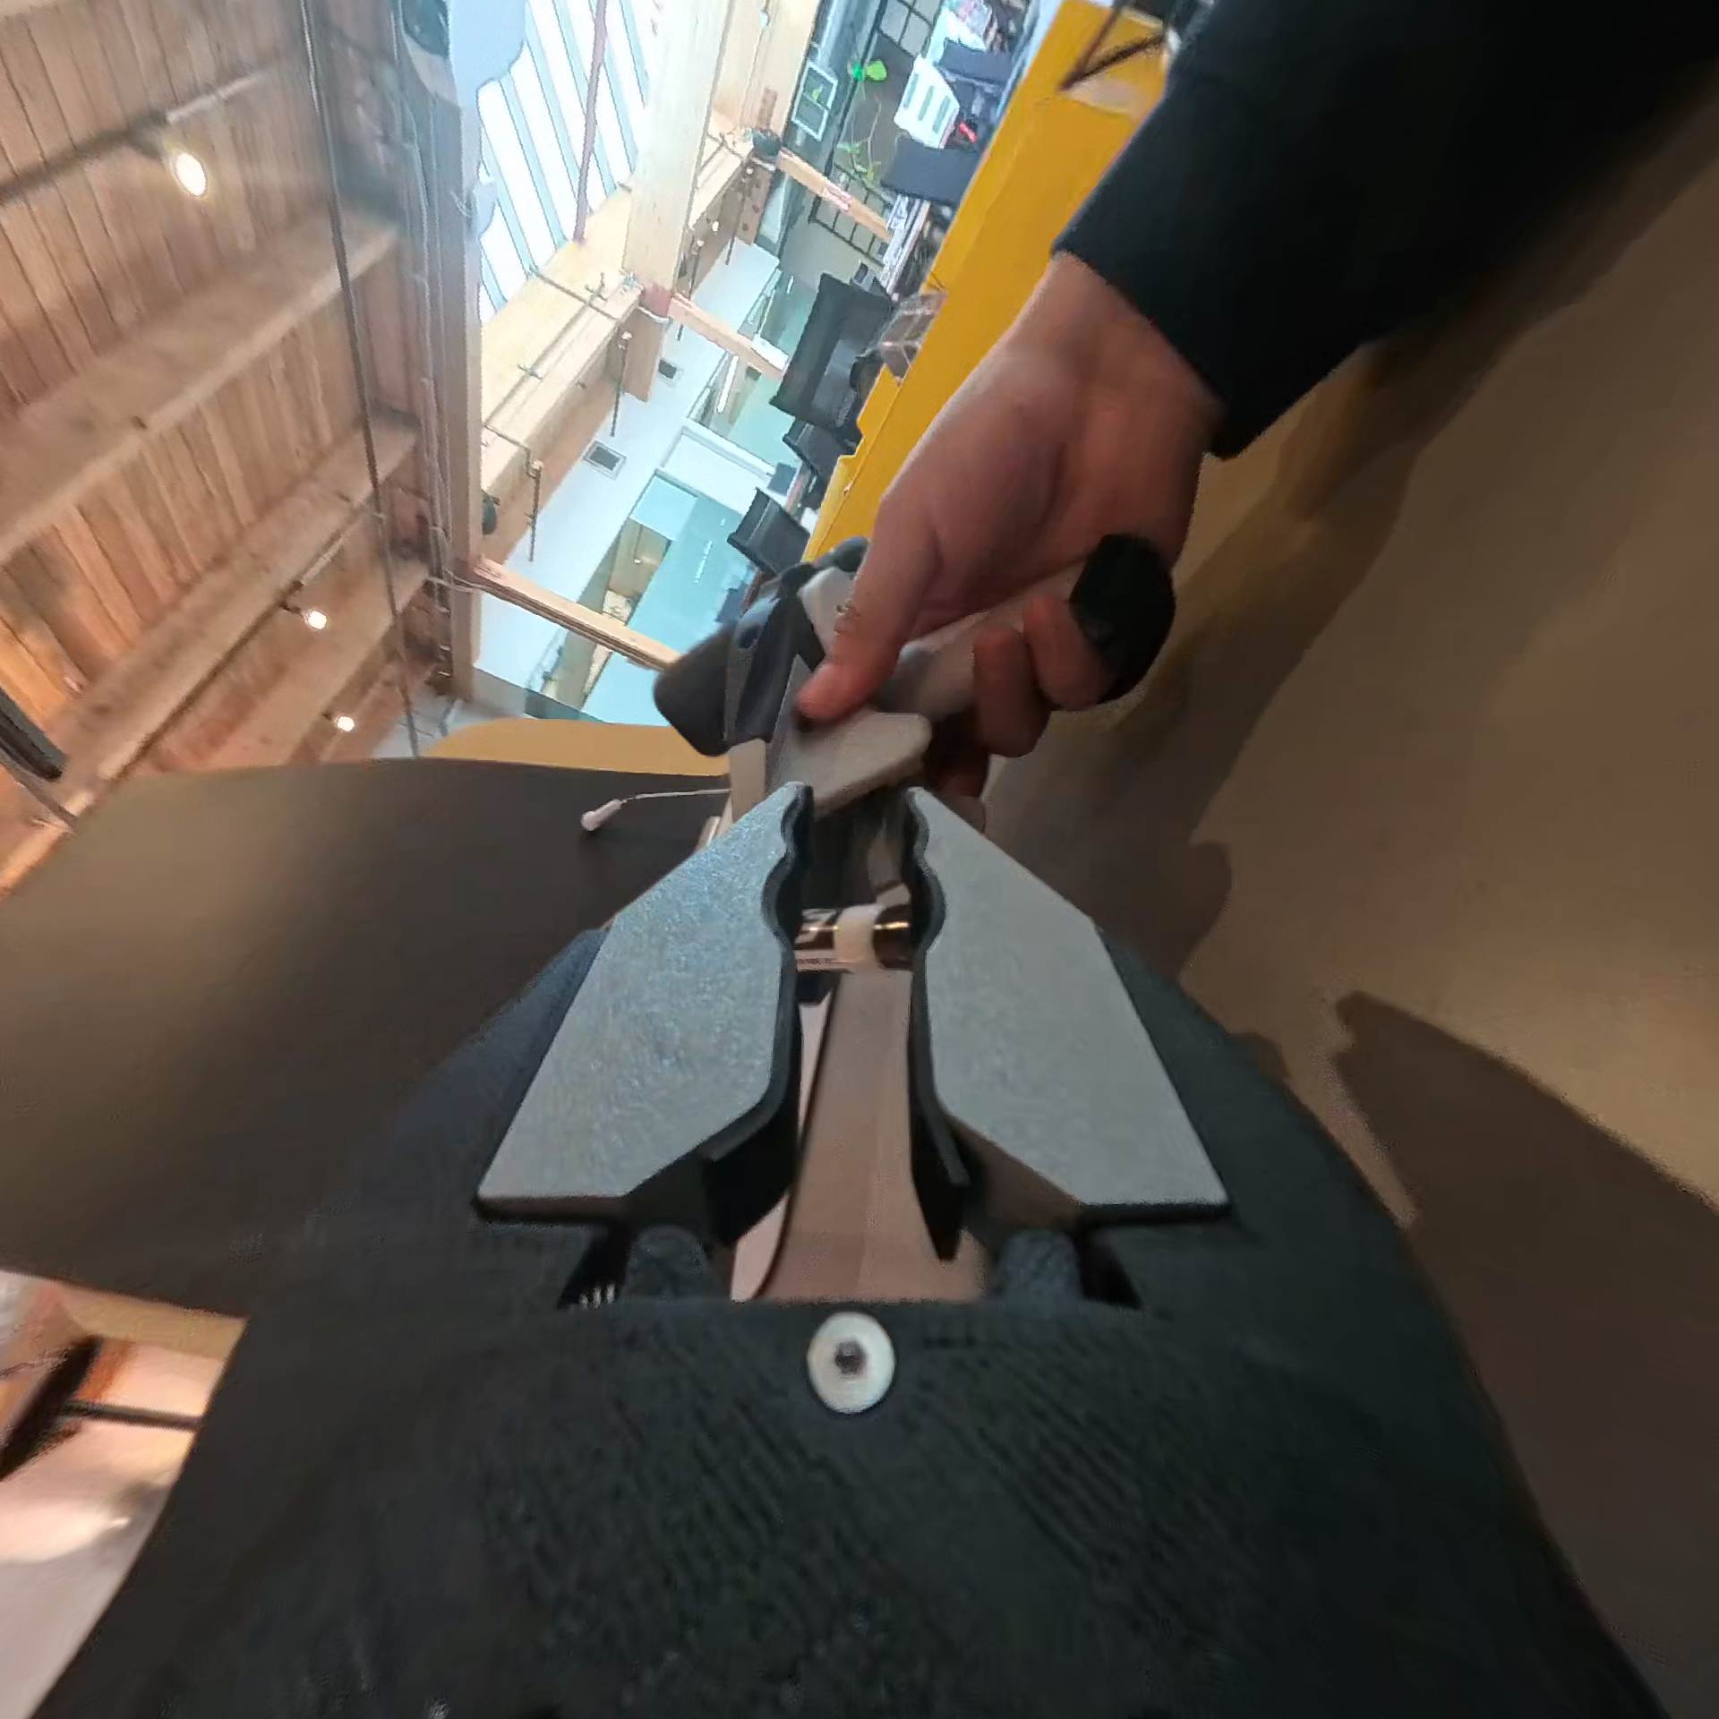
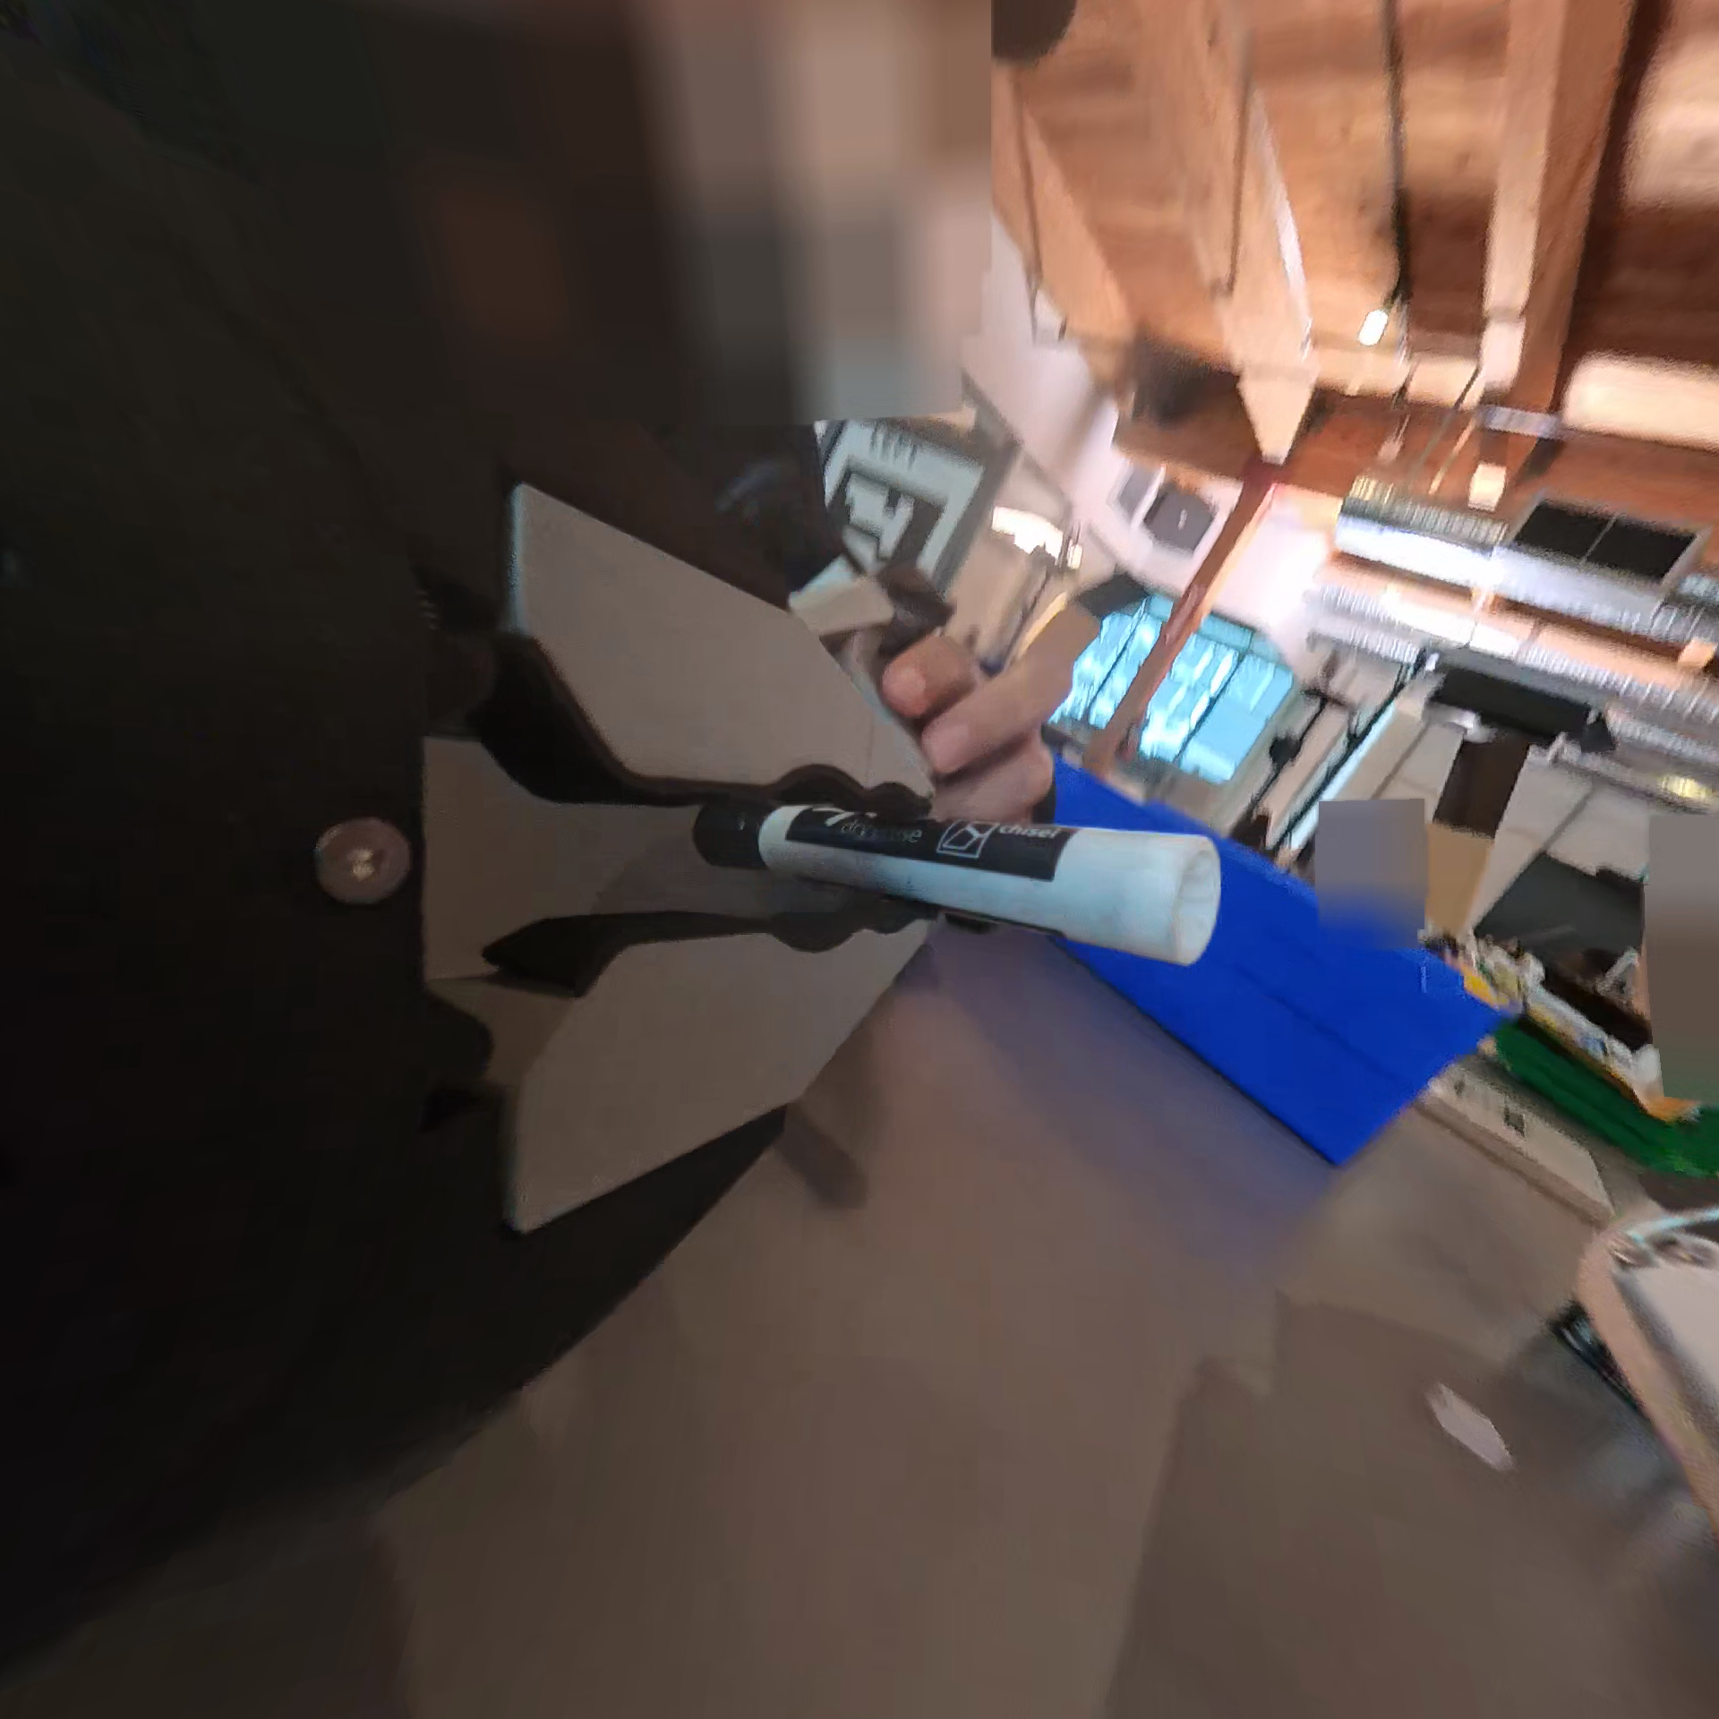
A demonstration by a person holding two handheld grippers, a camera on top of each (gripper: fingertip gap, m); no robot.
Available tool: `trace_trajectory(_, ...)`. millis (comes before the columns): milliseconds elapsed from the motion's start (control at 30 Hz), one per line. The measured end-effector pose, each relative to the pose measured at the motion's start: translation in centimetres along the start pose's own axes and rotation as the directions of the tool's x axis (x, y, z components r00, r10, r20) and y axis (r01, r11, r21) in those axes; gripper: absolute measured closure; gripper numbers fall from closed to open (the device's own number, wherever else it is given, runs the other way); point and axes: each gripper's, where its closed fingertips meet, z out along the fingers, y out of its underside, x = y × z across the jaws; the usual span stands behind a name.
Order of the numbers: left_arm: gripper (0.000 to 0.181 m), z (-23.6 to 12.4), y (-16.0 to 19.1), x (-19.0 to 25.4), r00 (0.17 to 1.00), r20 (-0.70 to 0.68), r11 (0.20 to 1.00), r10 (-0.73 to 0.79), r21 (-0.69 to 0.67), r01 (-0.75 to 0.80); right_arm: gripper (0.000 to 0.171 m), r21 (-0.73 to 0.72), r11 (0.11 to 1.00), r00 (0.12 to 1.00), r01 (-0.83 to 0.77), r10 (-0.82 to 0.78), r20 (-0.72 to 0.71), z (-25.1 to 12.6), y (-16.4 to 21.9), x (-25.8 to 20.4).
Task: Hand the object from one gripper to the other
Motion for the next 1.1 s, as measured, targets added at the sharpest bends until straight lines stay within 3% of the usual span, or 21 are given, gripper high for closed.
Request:
trace_trajectory(167, 0.162, -0.9, 0.3, -2.0, 0.964, -0.017, 0.963, -0.266, 0.042, 0.267, 0.156, -0.05, 0.966, 0.94, 0.252, -0.257, -0.224, -0.4, -0.7, 0.9)
trace_trajectory(267, 0.16, -1.1, 1.2, -3.9, 0.888, 0.004, 0.887, -0.459, 0.058, 0.458, 0.156, -0.147, 0.89, 0.817, 0.432, -0.455, -0.353, -0.8, -1.0, 1.4)
trace_trajectory(400, 0.149, -1.5, 2.9, -5.7, 0.749, 0.009, 0.748, -0.662, 0.068, 0.66, 0.156, -0.347, 0.675, 0.525, 0.651, -0.731, -0.436, -0.9, -1.0, 1.6)
trace_trajectory(500, 0.138, -1.3, 3.0, -5.4, 0.644, -0.067, 0.641, -0.762, 0.064, 0.765, 0.157, -0.482, 0.477, 0.277, 0.735, -0.86, -0.429, -0.7, -1.0, 1.3)
trace_trajectory(600, 0.137, -1.1, 2.9, -5.1, 0.603, -0.091, 0.6, -0.792, 0.061, 0.798, 0.157, -0.609, 0.269, 0.014, 0.746, -0.921, -0.39, -0.4, -0.9, 1.5)
trace_trajectory(667, 0.136, -1.0, 2.7, -4.7, 0.609, -0.103, 0.607, -0.786, 0.051, 0.793, 0.156, -0.672, 0.187, -0.095, 0.716, -0.928, -0.36, 0.0, -0.6, 1.9)
trace_trajectory(800, 0.151, -0.7, 1.9, -3.6, 0.638, -0.14, 0.638, -0.757, 0.054, 0.768, 0.156, -0.747, 0.101, -0.189, 0.657, -0.937, -0.293, 0.6, 0.3, 2.4)
trace_trajectory(867, 0.181, -0.5, 1.8, -3.2, 0.686, -0.127, 0.686, -0.716, 0.057, 0.726, 0.156, -0.765, 0.051, -0.244, 0.642, -0.932, -0.267, 0.8, 0.4, 2.3)
trace_trajectory(1000, 0.181, -0.6, 1.8, -3.1, 0.797, -0.082, 0.797, -0.599, 0.041, 0.603, 0.156, -0.765, 0.056, -0.245, 0.642, -0.93, -0.274, 0.7, 0.3, 2.4)
trace_trajectory(1100, 0.181, -0.7, 2.1, -3.2, 0.82, -0.065, 0.82, -0.569, 0.028, 0.572, 0.157, -0.746, 0.082, -0.243, 0.661, -0.917, -0.316, 0.3, -0.5, 1.9)
